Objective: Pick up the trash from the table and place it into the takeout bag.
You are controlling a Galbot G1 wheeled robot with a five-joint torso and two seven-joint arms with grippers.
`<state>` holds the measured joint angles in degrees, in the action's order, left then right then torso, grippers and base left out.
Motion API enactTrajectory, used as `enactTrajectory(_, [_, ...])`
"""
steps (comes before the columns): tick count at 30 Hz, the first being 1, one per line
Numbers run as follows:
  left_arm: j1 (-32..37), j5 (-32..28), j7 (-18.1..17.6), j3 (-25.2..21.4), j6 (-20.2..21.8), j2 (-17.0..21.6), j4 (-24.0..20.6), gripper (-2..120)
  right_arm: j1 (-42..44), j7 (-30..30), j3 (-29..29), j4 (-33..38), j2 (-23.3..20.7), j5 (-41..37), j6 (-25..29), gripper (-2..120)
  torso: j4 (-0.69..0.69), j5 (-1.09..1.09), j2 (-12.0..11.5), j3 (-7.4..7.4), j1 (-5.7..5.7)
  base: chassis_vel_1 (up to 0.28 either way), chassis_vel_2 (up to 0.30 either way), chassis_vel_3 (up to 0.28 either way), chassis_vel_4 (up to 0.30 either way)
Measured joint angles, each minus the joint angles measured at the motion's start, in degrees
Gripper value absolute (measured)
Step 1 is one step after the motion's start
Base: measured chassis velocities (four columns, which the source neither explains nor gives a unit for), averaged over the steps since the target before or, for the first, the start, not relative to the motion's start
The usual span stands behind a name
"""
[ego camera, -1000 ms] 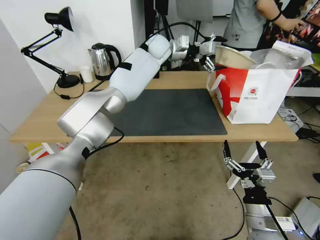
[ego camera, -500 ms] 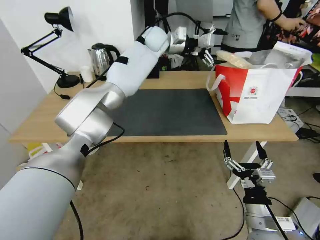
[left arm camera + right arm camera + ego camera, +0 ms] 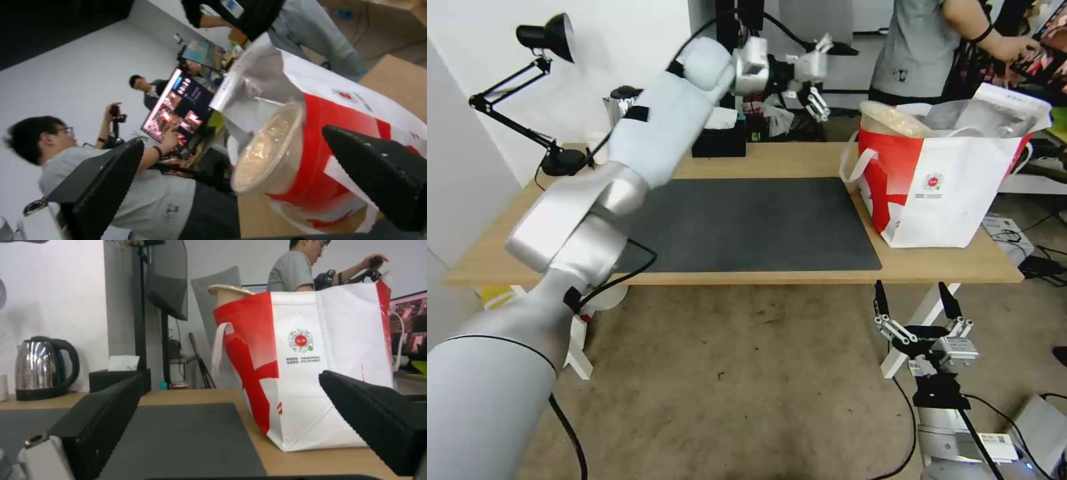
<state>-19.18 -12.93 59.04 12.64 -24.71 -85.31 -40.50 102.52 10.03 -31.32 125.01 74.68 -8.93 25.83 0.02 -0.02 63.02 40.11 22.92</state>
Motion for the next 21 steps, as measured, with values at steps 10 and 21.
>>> enactTrajectory(10, [4.81,-6.73,-1.37,-5.08,3.21,7.13,-6.44,100,0.0,0.0,0.0,0.0,0.0,0.0,0.0,100,-0.02,0.01,0.0,0.0,0.0,0.0,0.0,0.0,0.0])
enactTrajectory(21, [12.72,-11.56,-5.41,-12.97,5.45,16.01,-16.51,100,0.0,0.0,0.0,0.0,0.0,0.0,0.0,100,-0.01,0.01,0.0,0.0,0.0,0.0,0.0,0.0,0.0])
